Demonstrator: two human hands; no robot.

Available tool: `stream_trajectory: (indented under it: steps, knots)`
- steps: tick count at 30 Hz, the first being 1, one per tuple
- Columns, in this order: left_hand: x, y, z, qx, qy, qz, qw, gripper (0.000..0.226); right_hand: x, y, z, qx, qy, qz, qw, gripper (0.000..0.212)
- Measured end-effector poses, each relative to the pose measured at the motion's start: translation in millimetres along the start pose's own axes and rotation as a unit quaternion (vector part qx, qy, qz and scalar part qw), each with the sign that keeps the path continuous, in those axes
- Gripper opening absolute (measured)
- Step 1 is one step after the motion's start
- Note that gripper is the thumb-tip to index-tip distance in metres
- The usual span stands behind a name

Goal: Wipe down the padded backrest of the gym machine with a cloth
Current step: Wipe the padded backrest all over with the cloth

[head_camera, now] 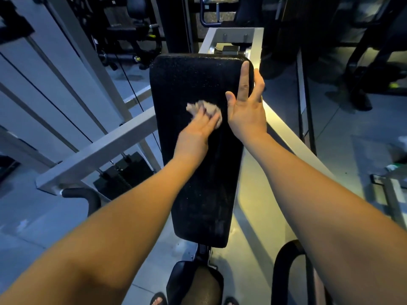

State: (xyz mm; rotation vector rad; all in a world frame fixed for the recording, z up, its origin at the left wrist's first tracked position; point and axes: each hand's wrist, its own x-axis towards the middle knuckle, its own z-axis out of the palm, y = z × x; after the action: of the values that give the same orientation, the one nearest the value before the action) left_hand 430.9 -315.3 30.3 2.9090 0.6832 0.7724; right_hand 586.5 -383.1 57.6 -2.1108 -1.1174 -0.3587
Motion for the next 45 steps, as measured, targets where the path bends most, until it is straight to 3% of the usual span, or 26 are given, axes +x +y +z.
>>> stream_trajectory:
  steps: [3,5,7,10,15,18,21,23,24,25,27,28,30,34,38,40,43,44,45]
  knots:
    - [-36.1,-3.8,5.0,0.072,-0.190,0.020,0.979,0.079,-0.9,-0.5,-5.2,-0.002,-0.010,-0.005,1.000,0.071]
    - [-35.7,-6.9,-6.9,0.066,-0.233,0.032,0.970,0.075,-1.4,-0.9,-7.4,-0.004,-0.014,-0.003,1.000,0.071]
    - [-23.3,-11.1,-23.2,0.019,-0.161,0.040,0.986,0.069,-2.2,-3.2,-7.1,-0.001,-0.012,-0.002,1.000,0.071]
    - [6.2,-12.0,-41.2,-0.059,0.016,-0.001,0.998,0.068,-1.9,-5.0,-5.7,0.010,-0.009,0.009,1.000,0.071]
    - [15.1,4.7,-28.3,-0.028,0.003,-0.063,0.998,0.074,-1.5,-4.2,-3.5,-0.009,-0.003,-0.003,1.000,0.072]
    - [-29.7,1.7,-0.7,0.013,-0.111,-0.071,0.991,0.079,-0.6,-3.1,-5.4,-0.028,-0.012,0.003,1.000,0.073]
    - [-39.8,-13.2,22.3,0.075,-0.313,-0.110,0.940,0.092,-0.8,-5.6,-10.9,-0.019,-0.031,0.011,0.999,0.073]
    - [-24.6,-10.7,13.2,0.068,-0.396,-0.131,0.906,0.092,-1.6,-7.4,-13.6,-0.013,-0.038,0.019,0.999,0.074]
    - [-17.4,-6.7,0.8,0.059,-0.386,-0.126,0.912,0.085,-2.5,-8.5,-14.0,-0.008,-0.037,0.022,0.999,0.074]
    - [-12.2,-3.1,-12.9,0.038,-0.319,-0.114,0.940,0.075,-3.3,-10.0,-14.4,-0.001,-0.036,0.024,0.999,0.074]
    - [-5.2,4.0,-45.1,-0.051,-0.073,-0.096,0.991,0.061,-4.2,-12.7,-16.5,0.023,-0.037,0.026,0.999,0.075]
    - [3.7,7.6,-59.5,-0.086,0.018,-0.081,0.993,0.058,-5.2,-13.1,-18.7,0.043,-0.038,0.026,0.998,0.076]
    - [30.7,14.1,-73.4,-0.100,0.069,-0.044,0.992,0.059,-10.3,-12.2,-24.2,0.086,-0.033,0.017,0.996,0.077]
    - [68.7,37.2,-60.8,-0.054,0.026,-0.048,0.997,0.071,-31.0,1.0,-33.2,0.073,-0.044,0.031,0.996,0.079]
    - [21.5,23.8,-8.8,-0.058,0.020,0.012,0.998,0.066,-62.0,23.1,-28.5,0.013,-0.088,0.043,0.995,0.069]
    - [-16.1,17.2,18.6,-0.019,-0.093,0.030,0.995,0.070,-72.4,28.7,-24.3,-0.004,-0.114,0.050,0.992,0.066]
    - [-32.4,15.3,33.0,0.052,-0.282,0.024,0.958,0.074,-78.6,27.7,-25.3,0.026,-0.132,0.075,0.988,0.062]
    - [-26.4,15.8,28.0,0.032,-0.292,0.009,0.956,0.070,-79.2,26.1,-27.3,0.046,-0.128,0.081,0.987,0.060]
    - [-21.0,16.0,20.5,-0.012,-0.251,-0.010,0.968,0.063,-80.1,24.4,-29.4,0.064,-0.124,0.087,0.986,0.058]
